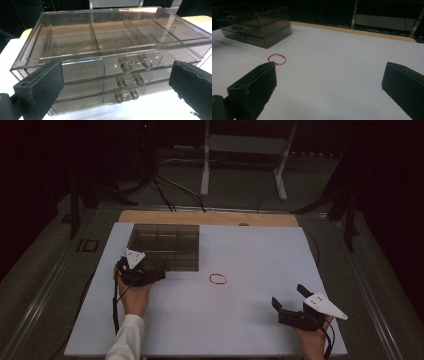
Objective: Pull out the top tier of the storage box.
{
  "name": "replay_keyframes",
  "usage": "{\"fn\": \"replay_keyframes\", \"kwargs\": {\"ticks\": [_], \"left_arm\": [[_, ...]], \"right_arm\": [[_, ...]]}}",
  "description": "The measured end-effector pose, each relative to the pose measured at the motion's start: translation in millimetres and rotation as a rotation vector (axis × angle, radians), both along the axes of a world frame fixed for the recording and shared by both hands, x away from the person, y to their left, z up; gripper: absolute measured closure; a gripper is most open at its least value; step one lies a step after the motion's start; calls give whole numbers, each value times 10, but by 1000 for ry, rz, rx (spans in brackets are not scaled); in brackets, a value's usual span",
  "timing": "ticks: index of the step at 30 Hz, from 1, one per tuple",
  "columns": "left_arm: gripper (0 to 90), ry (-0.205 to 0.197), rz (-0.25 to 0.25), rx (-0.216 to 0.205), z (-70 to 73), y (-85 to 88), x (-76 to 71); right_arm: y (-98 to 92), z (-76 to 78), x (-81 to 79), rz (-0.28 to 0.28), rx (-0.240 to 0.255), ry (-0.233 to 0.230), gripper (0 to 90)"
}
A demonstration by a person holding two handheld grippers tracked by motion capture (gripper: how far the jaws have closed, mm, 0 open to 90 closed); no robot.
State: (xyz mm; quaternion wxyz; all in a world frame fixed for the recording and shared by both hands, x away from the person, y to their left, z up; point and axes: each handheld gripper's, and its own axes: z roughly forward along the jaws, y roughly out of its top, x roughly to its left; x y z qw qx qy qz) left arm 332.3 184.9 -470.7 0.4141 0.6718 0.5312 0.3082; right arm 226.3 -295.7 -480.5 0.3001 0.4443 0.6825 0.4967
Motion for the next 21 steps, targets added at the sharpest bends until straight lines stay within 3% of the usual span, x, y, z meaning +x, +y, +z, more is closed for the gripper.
{"fn": "replay_keyframes", "kwargs": {"ticks": [12, 21], "left_arm": [[11, 13, 15, 12, -45, -46, 38], [11, 39, -1, -8, -105, -56, 55]], "right_arm": [[-6, 5, -2, -2, 4, -1, 0], [-4, 8, -5, -1, 2, -4, 1]]}}
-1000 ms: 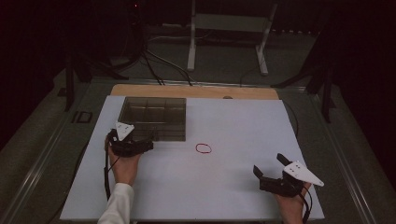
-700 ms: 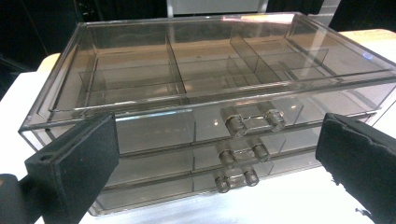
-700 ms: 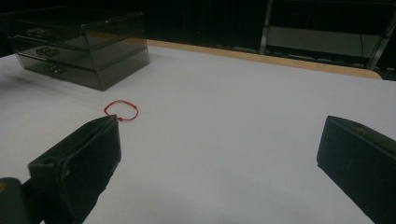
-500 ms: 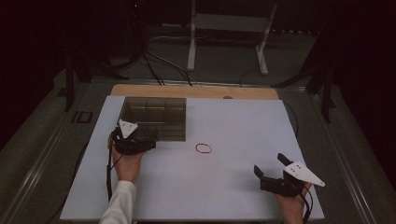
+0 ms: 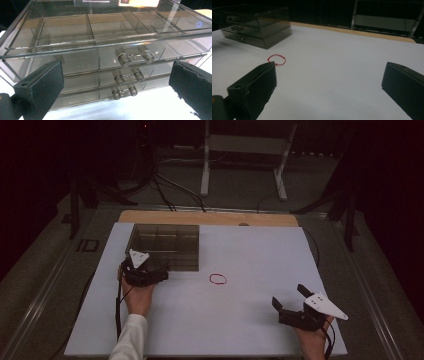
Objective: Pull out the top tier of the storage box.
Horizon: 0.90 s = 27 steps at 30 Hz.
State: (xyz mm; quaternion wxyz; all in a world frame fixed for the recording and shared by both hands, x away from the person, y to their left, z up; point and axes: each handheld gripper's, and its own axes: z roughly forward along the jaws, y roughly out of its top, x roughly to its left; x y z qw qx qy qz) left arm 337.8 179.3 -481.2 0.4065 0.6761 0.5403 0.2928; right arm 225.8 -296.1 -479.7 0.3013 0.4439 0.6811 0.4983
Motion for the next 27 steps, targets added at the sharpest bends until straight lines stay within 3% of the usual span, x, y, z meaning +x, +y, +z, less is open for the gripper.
{"fn": "replay_keyframes", "kwargs": {"ticks": [10, 19, 27], "left_arm": [[11, 16, 5, 5, -6, 6, 36], [11, 21, 30, -17, 27, 49, 97], [19, 21, 23, 9, 40, -77, 62]], "right_arm": [[-1, -2, 3, 0, 1, 2, 0], [2, -3, 4, 2, 1, 4, 1], [-3, -2, 4, 1, 1, 3, 0]]}}
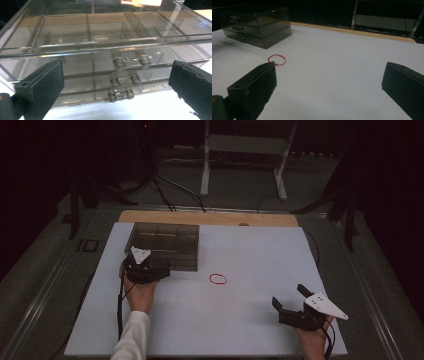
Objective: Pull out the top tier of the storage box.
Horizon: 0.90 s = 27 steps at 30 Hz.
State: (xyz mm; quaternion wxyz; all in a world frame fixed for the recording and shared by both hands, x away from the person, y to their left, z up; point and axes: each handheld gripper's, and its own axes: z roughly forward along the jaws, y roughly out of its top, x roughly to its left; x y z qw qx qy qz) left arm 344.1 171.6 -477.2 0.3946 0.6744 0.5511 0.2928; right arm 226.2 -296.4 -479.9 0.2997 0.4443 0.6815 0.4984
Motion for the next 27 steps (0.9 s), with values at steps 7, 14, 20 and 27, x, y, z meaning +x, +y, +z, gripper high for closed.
{"fn": "replay_keyframes", "kwargs": {"ticks": [7, 14, 20, 27], "left_arm": [[19, 3, 8, 9, 30, -55, -40], [179, -5, 69, 53, 53, -126, -82], [438, -9, 64, 74, 44, -215, -111], [561, 10, 70, 38, 29, -236, -75]], "right_arm": [[2, -3, 3, 1, -2, 1, 1], [7, -6, 5, 2, -4, 2, 0], [1, -5, 6, 0, -4, 2, 0], [-4, -3, 6, 0, -5, 1, 0]]}}
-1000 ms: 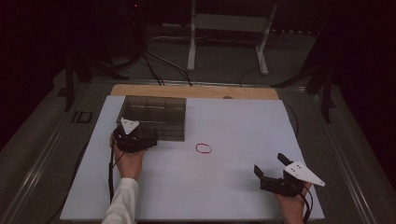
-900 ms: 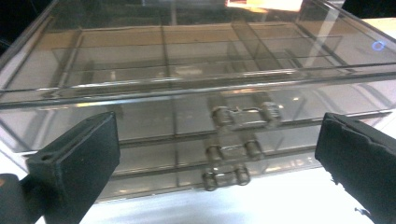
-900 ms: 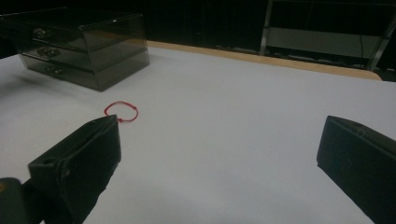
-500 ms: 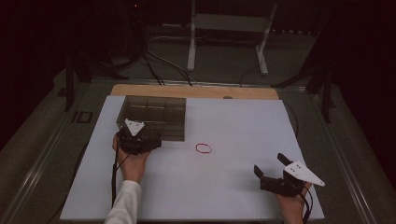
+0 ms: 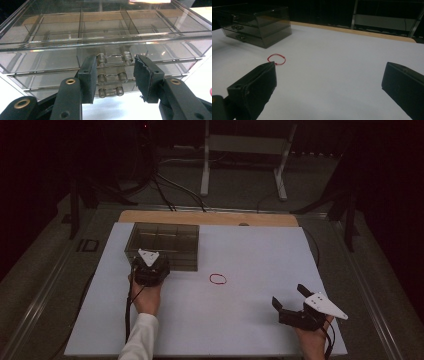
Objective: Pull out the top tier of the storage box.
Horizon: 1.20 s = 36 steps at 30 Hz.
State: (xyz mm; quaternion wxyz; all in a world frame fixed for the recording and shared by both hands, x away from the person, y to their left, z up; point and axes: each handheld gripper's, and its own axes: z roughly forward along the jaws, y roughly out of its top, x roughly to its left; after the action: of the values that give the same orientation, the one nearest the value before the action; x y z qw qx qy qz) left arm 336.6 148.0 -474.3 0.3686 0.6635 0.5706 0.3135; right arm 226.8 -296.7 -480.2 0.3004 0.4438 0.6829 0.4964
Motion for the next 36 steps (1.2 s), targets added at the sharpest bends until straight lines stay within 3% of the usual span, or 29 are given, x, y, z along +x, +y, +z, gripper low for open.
{"fn": "replay_keyframes", "kwargs": {"ticks": [36], "left_arm": [[577, 23, 73, -18, 15, -72, 38]], "right_arm": [[-1, -3, 4, -2, -1, 4, 1]]}}
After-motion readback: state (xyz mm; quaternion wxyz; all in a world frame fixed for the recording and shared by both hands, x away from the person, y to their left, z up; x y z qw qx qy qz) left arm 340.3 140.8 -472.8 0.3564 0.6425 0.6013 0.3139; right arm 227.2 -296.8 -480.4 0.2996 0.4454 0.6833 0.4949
